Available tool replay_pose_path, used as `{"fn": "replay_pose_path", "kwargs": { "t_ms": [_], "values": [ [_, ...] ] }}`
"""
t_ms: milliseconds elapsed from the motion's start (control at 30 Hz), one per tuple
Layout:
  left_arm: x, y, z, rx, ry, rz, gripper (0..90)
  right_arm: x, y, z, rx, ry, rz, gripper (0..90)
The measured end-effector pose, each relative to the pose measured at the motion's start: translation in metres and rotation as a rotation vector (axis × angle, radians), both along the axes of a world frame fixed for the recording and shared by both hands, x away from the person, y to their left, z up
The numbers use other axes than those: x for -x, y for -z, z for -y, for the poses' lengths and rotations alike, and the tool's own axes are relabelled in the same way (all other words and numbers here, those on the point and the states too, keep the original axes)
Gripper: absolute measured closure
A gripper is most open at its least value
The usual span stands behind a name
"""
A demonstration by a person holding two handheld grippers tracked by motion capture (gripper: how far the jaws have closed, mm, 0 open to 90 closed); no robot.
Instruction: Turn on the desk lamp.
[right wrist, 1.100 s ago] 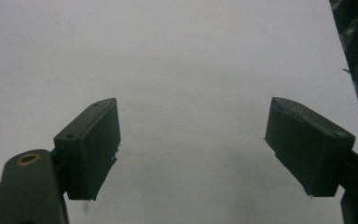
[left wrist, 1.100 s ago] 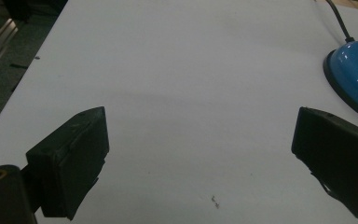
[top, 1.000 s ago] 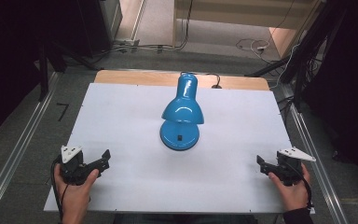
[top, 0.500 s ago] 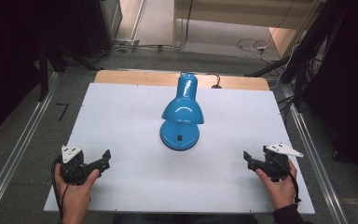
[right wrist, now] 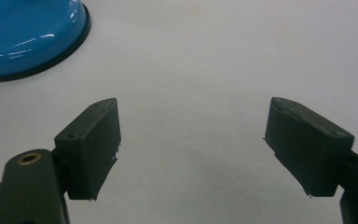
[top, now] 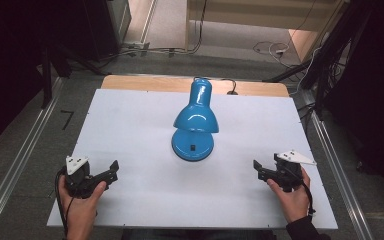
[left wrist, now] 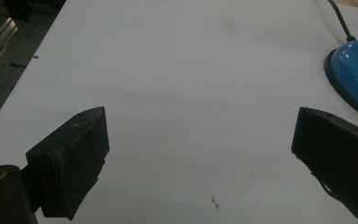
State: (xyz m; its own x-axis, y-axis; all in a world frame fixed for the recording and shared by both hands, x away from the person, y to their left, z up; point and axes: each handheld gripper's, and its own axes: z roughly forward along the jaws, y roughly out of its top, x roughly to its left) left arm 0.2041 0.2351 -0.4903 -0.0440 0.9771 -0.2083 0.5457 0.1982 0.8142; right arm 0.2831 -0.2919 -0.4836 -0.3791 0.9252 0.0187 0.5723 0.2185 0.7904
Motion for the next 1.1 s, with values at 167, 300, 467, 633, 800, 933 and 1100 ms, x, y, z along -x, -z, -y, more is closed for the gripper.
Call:
{"fn": "replay_pose_path", "kwargs": {
  "t_ms": [167, 300, 467, 633, 800, 933, 1100],
  "values": [
    [0.000, 0.000, 0.000, 0.001, 0.001, 0.001, 4.4, -0.002, 0.000, -0.010, 0.000, -0.020, 0.000, 16.7],
    [0.000, 0.000, 0.000, 0.001, 0.001, 0.001, 4.5, -0.004, 0.000, -0.018, 0.006, -0.039, 0.001, 16.8],
    [0.000, 0.000, -0.001, 0.001, 0.001, 0.000, 4.5, -0.005, 0.000, -0.027, 0.007, -0.058, 0.002, 17.1],
    [0.001, 0.000, -0.001, 0.003, 0.000, -0.001, 4.5, -0.007, -0.001, -0.034, 0.005, -0.072, 0.004, 17.3],
    [0.000, 0.000, -0.002, 0.006, 0.001, 0.000, 4.4, -0.007, -0.002, -0.039, 0.002, -0.076, 0.004, 17.4],
    [0.000, 0.000, -0.001, 0.004, 0.003, -0.001, 4.4, -0.009, -0.003, -0.046, 0.000, -0.092, 0.009, 17.7],
    [0.000, 0.001, -0.002, 0.010, -0.001, 0.000, 4.4, -0.011, -0.003, -0.054, 0.006, -0.109, 0.002, 17.8]
  ]
}}
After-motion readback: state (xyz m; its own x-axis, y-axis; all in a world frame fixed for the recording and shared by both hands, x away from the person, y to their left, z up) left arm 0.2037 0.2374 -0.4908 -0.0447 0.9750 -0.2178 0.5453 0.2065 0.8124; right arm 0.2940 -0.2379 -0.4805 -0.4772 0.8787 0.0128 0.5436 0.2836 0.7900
